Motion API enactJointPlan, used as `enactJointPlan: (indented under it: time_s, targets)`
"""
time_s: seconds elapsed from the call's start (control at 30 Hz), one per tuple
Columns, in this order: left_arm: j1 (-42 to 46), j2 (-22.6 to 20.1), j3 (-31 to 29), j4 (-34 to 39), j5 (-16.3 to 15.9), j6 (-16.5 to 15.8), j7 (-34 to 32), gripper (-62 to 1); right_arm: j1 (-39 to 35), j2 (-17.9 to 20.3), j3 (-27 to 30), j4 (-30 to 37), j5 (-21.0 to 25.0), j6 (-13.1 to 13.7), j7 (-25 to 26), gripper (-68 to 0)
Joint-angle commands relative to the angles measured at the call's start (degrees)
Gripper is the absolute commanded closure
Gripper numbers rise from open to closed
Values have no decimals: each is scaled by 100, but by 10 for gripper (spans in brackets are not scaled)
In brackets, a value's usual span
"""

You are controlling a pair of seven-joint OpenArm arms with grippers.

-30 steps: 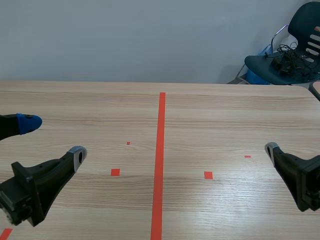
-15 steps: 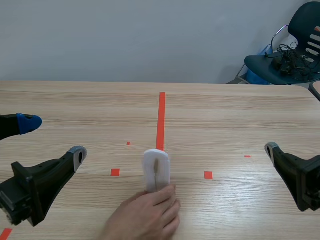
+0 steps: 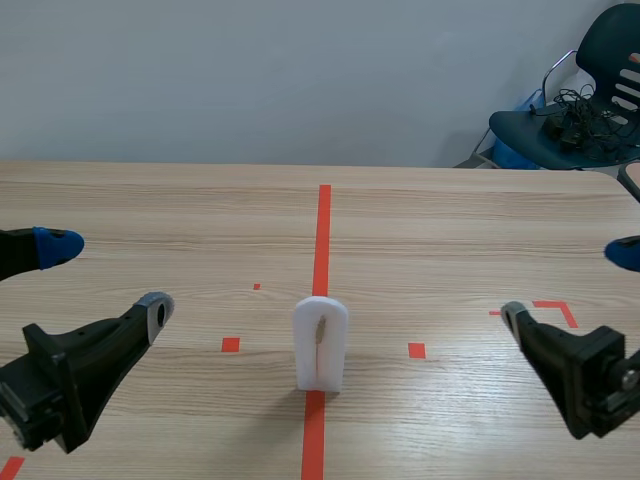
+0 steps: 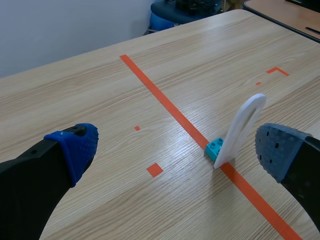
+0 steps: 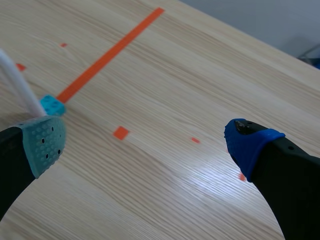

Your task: Do the leaf sorting experiment

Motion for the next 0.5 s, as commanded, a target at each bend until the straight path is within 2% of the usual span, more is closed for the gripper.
enactJointPlan:
  time_s: [0.0, 0.17, 0.33, 0.47]
  targets:
    - [-44, 15, 0, 24, -55, -11, -81, -623, 282, 15, -223, -199, 59, -50, 85, -679]
    - [-44, 15, 0, 24, -55, -11, -79, -623, 970, -7, -964, -1029, -160, -48, 227, -679]
    - [-44, 15, 0, 24, -55, -11, -79, -623, 1742, -269, -1759, -2011, -756, 120, 660, -679]
    - [-44, 15, 0, 24, -55, -11, -79, -623, 2282, -535, -2391, -2798, -1436, 122, 1349, -679]
